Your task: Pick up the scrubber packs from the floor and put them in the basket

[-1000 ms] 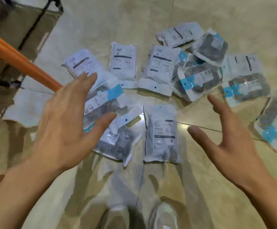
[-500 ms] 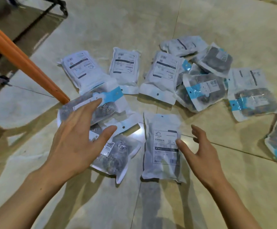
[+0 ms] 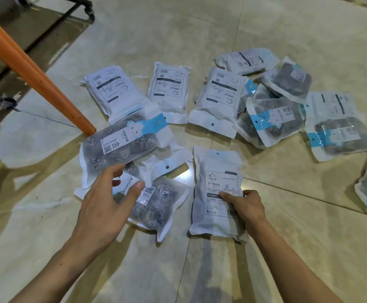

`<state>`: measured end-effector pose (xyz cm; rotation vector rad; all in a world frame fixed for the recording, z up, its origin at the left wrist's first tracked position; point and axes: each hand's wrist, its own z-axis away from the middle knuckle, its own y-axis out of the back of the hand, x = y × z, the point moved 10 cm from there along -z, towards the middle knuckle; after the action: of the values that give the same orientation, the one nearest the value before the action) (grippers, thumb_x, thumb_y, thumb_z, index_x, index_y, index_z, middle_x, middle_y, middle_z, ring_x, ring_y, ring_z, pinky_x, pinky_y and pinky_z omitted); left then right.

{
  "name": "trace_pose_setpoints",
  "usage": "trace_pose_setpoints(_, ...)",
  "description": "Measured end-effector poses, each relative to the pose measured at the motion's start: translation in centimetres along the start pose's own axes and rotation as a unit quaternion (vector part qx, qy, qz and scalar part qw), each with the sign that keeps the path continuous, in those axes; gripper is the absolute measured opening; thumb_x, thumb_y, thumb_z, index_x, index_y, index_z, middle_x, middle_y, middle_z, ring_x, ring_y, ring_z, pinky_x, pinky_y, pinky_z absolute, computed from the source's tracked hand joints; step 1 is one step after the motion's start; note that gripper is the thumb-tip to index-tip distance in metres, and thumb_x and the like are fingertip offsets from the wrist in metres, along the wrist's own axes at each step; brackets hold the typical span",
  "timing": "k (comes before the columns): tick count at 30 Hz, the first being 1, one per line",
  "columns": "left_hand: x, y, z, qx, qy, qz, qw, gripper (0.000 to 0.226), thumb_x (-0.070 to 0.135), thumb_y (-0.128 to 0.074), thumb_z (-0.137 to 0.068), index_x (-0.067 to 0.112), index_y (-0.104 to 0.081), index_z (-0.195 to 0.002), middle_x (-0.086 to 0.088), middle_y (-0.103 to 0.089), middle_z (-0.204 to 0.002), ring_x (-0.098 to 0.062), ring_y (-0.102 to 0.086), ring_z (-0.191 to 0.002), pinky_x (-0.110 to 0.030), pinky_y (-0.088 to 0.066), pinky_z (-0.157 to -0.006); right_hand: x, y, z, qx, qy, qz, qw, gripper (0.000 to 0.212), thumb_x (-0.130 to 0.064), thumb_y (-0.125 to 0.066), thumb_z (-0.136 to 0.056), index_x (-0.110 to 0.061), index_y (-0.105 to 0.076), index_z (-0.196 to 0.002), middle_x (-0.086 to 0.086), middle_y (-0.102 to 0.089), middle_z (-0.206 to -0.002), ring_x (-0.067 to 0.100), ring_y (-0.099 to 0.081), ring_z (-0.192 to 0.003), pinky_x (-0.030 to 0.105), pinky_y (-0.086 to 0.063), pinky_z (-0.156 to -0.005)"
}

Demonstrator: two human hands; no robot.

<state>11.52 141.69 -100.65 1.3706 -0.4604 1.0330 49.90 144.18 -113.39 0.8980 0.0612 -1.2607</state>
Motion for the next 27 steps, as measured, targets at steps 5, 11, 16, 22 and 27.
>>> trace_pose_setpoints(5,0.8,-0.6,-0.4,-0.004,-0.01,0.001,1.0,0.067,0.069,-0.054,-0.076,0.035,-0.051,-0.134,0.012,-0.058,-0.125,-0.017,-0.059,-0.113,-0.036,-0.045,-0.091,-0.5,-0.9,-0.2,-0.059,0.007,-0.054,0.997,0.057,-0.036,-0.095,-0.059,-0.009,-0.075,-0.104,0.008,-0.081,-0.088,0.028,-0.079,-0.079,0.047,-0.066,-0.077)
trace_pose_setpoints(11,1.2,-0.9,-0.2,-0.009,-0.011,-0.001,1.0,0.067,0.067,-0.056,-0.079,0.033,-0.051,-0.136,0.008,-0.058,-0.127,-0.019,-0.059,-0.116,-0.041,-0.049,-0.096,-4.3,1.7,2.9,0.026,0.081,-0.018,0.996,0.064,-0.039,-0.088,-0.065,-0.014,-0.051,-0.111,0.003,-0.069,-0.099,0.027,-0.072,-0.084,0.045,-0.063,-0.073)
trace_pose_setpoints(16,1.5,-0.7,-0.6,-0.005,-0.018,-0.001,1.0,0.061,0.07,-0.059,-0.085,0.035,-0.051,-0.134,0.01,-0.06,-0.129,-0.018,-0.059,-0.118,-0.04,-0.047,-0.097,-8.6,5.7,6.8,0.166,0.169,0.24,0.941,0.055,-0.038,-0.076,-0.084,-0.019,-0.03,-0.106,0.004,-0.056,-0.095,0.035,-0.057,-0.082,0.042,-0.043,-0.069)
trace_pose_setpoints(22,2.1,-0.6,-0.4,0.001,-0.021,-0.002,1.0,0.063,0.072,-0.057,-0.085,0.034,-0.052,-0.135,0.009,-0.06,-0.131,-0.015,-0.058,-0.117,-0.042,-0.048,-0.097,-8.8,0.6,8.5,0.167,0.277,0.445,0.835,0.05,-0.043,-0.069,-0.094,-0.017,-0.038,-0.124,0.008,-0.057,-0.117,0.031,-0.062,-0.098,0.039,-0.043,-0.064)
trace_pose_setpoints(27,2.1,-0.2,-0.4,-0.001,-0.026,-0.008,1.0,0.061,0.068,-0.052,-0.083,0.034,-0.053,-0.133,0.01,-0.061,-0.13,-0.014,-0.058,-0.118,-0.045,-0.049,-0.101,-5.8,-4.7,7.5,0.051,0.289,0.498,0.816,0.057,-0.069,-0.05,-0.094,-0.023,-0.053,-0.127,0.009,-0.046,-0.136,0.035,-0.046,-0.13,0.051,-0.038,-0.106)
